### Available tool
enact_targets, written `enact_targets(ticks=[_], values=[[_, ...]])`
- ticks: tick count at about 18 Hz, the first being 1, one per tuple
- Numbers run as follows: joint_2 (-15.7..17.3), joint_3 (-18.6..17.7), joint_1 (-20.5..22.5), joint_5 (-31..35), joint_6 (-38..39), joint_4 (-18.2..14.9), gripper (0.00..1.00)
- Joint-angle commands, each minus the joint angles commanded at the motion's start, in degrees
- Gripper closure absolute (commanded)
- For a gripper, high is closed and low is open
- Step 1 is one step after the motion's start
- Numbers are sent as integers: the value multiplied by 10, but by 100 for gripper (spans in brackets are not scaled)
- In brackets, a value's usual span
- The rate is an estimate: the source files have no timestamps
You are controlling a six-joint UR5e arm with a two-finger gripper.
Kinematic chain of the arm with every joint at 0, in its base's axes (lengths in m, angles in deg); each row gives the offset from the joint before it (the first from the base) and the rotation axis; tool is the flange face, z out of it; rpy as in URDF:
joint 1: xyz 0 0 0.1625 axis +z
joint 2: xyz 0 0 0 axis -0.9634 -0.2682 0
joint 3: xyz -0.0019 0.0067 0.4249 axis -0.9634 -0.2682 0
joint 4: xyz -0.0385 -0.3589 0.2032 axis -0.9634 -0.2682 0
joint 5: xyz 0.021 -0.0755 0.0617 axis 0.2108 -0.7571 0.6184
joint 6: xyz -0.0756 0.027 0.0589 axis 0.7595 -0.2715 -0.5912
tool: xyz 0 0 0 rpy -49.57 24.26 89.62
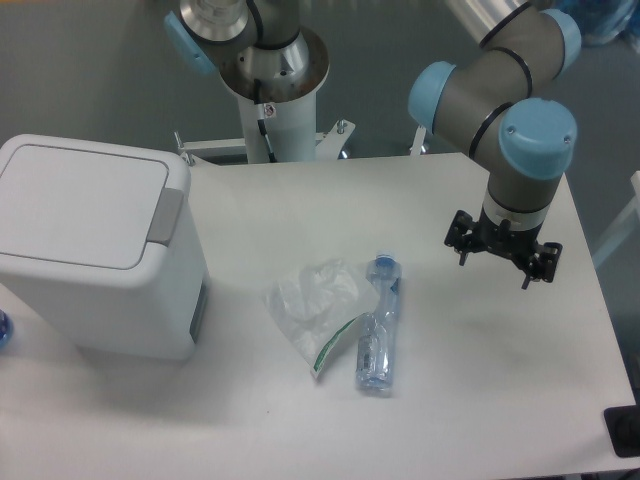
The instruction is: Open the trash can
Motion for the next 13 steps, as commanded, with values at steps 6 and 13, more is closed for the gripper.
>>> enact_targets(ticks=[6, 13], values=[[-1, 12, 5, -6, -3, 2, 0], [2, -8, 10, -40, 98, -3, 0]])
